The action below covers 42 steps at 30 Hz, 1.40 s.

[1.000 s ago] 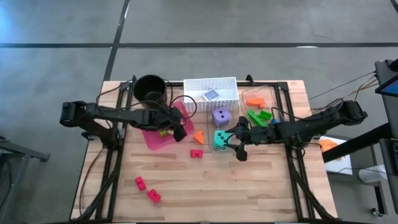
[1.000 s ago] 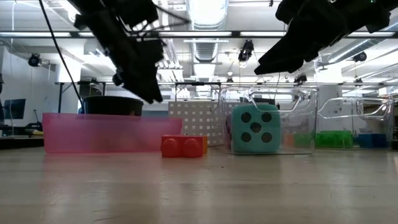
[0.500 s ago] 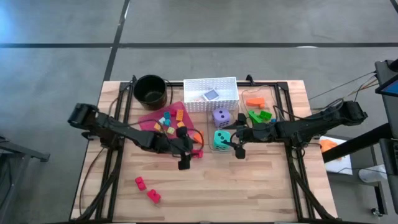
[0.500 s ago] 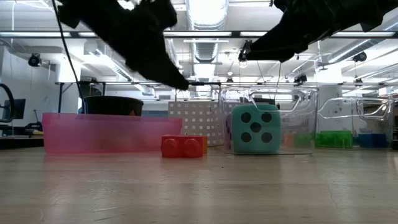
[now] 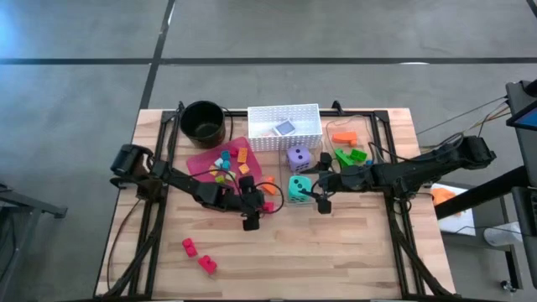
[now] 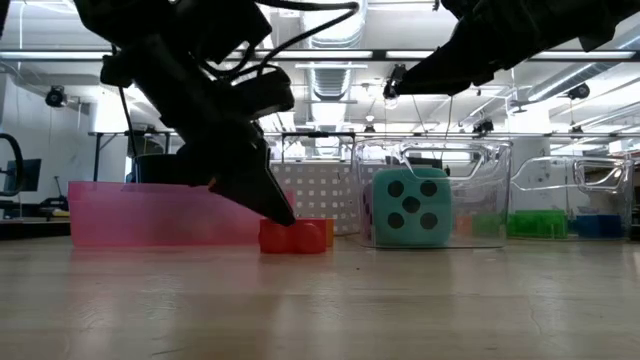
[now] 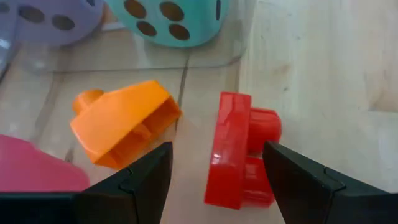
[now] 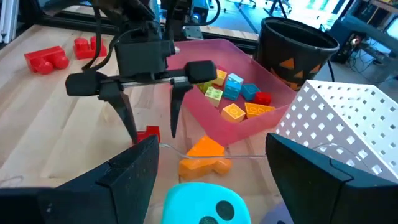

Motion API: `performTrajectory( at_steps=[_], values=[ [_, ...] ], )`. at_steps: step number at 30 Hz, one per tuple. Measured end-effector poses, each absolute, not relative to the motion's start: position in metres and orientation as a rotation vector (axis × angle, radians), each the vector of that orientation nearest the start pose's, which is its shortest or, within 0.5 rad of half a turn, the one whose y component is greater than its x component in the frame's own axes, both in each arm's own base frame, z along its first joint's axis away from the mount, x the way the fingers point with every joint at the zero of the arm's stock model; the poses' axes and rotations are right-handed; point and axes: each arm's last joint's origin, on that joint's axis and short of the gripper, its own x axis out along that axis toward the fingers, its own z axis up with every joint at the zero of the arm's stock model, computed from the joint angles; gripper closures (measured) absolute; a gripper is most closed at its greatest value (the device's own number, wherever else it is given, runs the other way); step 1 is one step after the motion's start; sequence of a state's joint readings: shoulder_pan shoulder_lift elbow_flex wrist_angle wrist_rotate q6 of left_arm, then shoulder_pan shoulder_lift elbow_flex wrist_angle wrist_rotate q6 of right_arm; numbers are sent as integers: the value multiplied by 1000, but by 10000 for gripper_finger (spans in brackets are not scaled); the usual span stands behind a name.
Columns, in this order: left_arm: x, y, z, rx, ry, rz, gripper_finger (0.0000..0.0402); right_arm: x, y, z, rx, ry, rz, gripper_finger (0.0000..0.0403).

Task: Pick & Place Toys
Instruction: Put the top large red game piece into the top transparent bin

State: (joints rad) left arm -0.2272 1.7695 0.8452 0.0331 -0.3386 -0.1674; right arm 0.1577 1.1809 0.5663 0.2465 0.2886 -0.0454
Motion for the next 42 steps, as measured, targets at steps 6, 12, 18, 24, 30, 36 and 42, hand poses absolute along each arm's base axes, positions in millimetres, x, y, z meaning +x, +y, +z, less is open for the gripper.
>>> performTrajectory(
  at_steps=[6,12,18,24,30,36,42],
  values=[
    [321,-66,125,25,875,105,149,242,30,221,-137,364,-119,109],
    [320,-67,126,23,885,66,149,242,30,221,-136,366,-119,109],
    [316,-66,123,38,935,68,151,242,30,221,-134,366,-119,109],
    [315,-66,122,41,948,68,199,242,30,221,-135,366,-119,109],
    [317,-65,123,31,932,69,238,242,30,221,-134,365,-119,109],
    [321,-66,127,25,910,67,230,242,30,221,-134,365,-119,109],
    [324,-62,132,-16,892,93,253,242,30,221,-135,366,-119,109]
  ],
)
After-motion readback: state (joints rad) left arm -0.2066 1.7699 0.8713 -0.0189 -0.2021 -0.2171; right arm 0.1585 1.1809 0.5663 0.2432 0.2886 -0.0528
